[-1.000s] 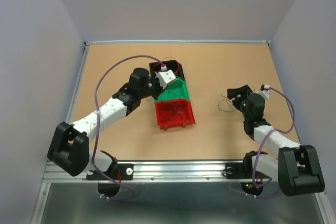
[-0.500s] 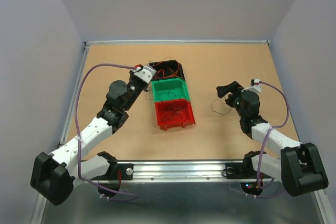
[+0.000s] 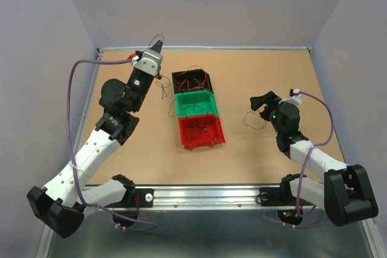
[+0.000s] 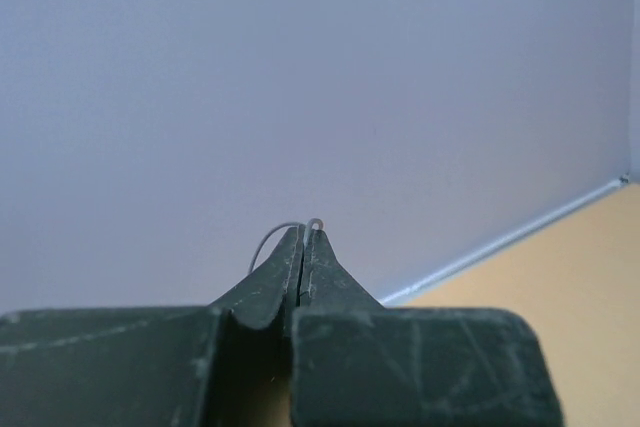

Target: Untangle the cables

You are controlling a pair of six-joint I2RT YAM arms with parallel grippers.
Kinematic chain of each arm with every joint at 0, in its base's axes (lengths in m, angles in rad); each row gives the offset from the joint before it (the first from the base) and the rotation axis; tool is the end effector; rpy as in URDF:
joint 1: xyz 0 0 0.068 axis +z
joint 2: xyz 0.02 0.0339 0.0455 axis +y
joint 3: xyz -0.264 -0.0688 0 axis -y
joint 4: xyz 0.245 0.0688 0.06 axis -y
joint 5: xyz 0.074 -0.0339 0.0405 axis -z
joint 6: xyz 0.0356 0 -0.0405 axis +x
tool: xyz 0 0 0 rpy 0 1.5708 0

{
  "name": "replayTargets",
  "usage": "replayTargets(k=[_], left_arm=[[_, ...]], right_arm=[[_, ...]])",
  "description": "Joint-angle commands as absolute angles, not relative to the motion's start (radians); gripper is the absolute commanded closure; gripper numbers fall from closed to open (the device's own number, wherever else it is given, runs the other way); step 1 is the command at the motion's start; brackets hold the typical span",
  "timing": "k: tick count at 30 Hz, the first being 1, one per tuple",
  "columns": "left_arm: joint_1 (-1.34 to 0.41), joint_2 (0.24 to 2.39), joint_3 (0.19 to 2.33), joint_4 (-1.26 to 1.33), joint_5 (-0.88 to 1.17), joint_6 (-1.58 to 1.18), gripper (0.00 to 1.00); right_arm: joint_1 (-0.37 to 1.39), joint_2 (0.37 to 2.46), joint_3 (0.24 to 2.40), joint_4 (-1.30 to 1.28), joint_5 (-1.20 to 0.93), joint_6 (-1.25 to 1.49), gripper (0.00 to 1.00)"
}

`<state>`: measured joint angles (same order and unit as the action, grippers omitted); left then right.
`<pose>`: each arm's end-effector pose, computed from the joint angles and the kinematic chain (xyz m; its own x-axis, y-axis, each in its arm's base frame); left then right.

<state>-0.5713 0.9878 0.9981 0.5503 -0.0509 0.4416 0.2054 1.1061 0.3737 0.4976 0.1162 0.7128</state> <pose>0.1792 -0.1130 0.4547 0.6197 0.1091 -0.7773 0.2643 0.9035 0.3375 0.2263 0.0429 0.2049 -0.2326 0.6150 -0.7534 0.0792 0.7841 0.6156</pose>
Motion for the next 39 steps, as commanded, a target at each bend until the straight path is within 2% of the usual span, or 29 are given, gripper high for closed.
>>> replayTargets(k=[1,6,10,14,19,23,25,26,27,29,32,39], left_arm=[[-0.572,1.043,1.214,0.430,0.078,0.456,1.00],[-0.577,1.103,1.298,0.364,0.158,0.434,1.00],[-0.580,1.137,1.283,0.354,0.189,0.440,1.00],[-0.581,1.152,1.191,0.365,0.250,0.439,1.00],[-0.584,1.134,0.951,0.468,0.351,0.422,1.00],[-0.591,1.233,0.836,0.480,0.373,0.553,1.00],[-0.636,1.409,0.882,0.248,0.406,0.689,1.00],[-0.672,1.584,0.915,0.095,0.365,0.783,1.00],[-0.698,1.676,0.963,0.080,0.160,0.766,1.00],[-0.704,1.860,1.032,0.019,0.060,0.750,1.00],[-0.701,1.887,1.054,0.031,0.055,0.715,1.00],[-0.618,1.778,1.051,0.034,0.181,0.667,1.00]], right_arm=[[0.216,1.100,0.423,0.515,0.126,0.695,0.04],[0.216,1.095,0.423,0.518,0.124,0.696,0.04],[0.216,1.092,0.422,0.518,0.123,0.696,0.04],[0.216,1.089,0.419,0.518,0.123,0.696,0.04],[0.216,1.080,0.416,0.520,0.118,0.693,0.04],[0.216,1.075,0.413,0.523,0.112,0.693,0.04],[0.216,1.072,0.411,0.522,0.107,0.692,0.05],[0.216,1.071,0.411,0.522,0.107,0.693,0.05],[0.216,1.069,0.410,0.525,0.107,0.693,0.05],[0.216,1.075,0.413,0.526,0.103,0.693,0.05],[0.216,1.074,0.413,0.526,0.097,0.692,0.05],[0.216,1.071,0.410,0.532,0.094,0.689,0.05]])
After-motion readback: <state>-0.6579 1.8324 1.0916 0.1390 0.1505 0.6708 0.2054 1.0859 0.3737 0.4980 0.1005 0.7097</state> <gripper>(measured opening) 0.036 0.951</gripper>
